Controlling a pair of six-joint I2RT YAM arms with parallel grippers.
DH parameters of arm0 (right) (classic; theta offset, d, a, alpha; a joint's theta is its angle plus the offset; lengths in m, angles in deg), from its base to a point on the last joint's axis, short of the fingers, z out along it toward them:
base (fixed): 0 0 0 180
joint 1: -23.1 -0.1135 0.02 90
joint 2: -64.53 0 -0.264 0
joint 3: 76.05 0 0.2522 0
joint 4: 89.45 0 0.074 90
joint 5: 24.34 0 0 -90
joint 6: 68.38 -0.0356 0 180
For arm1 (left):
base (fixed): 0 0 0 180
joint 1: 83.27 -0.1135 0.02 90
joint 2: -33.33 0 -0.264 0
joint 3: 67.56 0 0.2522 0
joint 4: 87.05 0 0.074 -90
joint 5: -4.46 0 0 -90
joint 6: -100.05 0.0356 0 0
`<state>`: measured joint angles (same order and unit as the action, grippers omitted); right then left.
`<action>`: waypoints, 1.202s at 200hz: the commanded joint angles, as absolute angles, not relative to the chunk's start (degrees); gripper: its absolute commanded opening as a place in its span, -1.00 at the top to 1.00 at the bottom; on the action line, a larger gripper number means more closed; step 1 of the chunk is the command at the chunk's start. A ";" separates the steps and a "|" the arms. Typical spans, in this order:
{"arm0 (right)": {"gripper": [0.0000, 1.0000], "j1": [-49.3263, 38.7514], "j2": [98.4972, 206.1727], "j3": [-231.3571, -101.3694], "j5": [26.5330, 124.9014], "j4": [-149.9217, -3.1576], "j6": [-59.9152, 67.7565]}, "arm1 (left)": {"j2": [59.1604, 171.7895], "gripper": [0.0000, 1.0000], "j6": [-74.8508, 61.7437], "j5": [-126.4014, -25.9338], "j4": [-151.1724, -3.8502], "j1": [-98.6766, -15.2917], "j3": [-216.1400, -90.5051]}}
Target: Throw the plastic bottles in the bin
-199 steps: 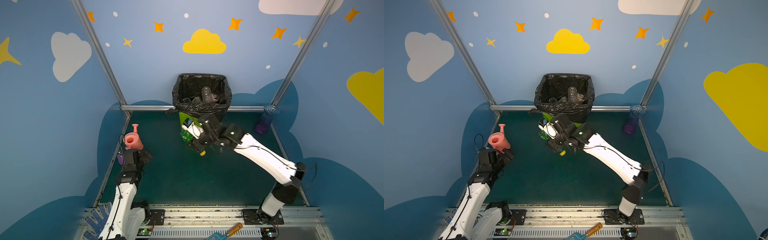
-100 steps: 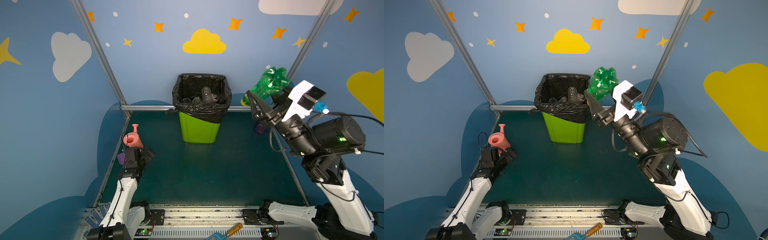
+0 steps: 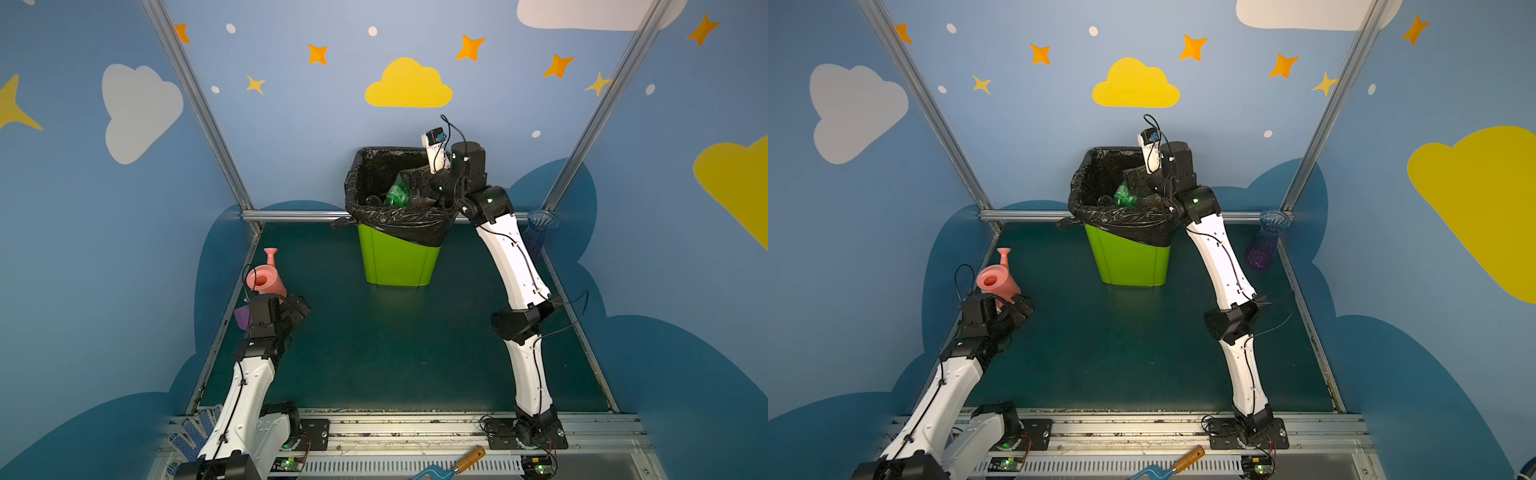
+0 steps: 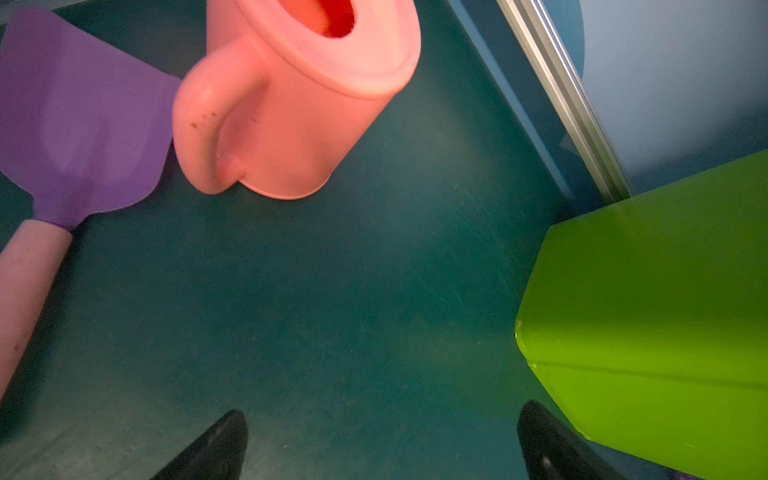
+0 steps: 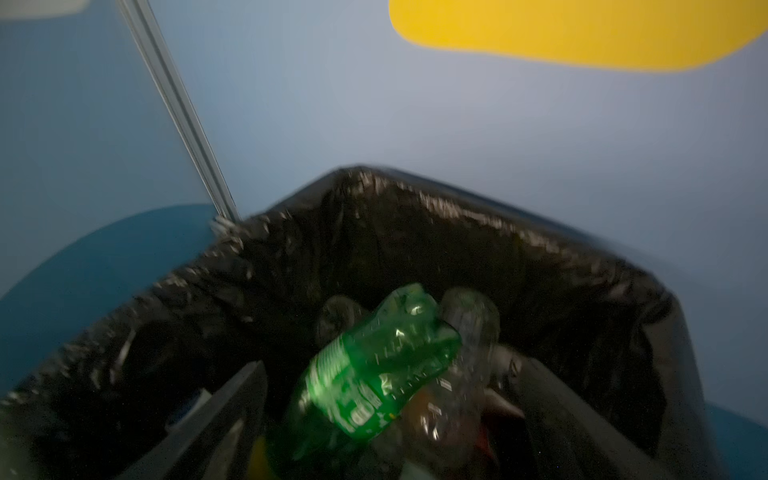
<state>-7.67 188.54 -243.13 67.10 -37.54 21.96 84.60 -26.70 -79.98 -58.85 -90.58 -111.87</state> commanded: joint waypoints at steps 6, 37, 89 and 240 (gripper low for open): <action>-0.96 -8.98 161.57 -220.06 65.13 -57.12 20.41 | 84.16 -1.00 -25.58 -80.50 -58.20 -90.31 -113.18; -0.95 -7.98 146.61 -198.99 65.05 -66.68 19.18 | 82.58 -1.00 -24.60 -81.86 -58.27 -90.18 -112.78; -0.96 -3.44 123.19 -160.50 57.86 -77.62 22.94 | 80.93 -1.00 -23.08 -85.54 -58.16 -90.13 -114.01; -0.94 18.05 140.34 -110.55 58.64 -115.89 21.35 | 92.53 -1.00 -14.90 -99.72 -70.00 -80.43 -116.85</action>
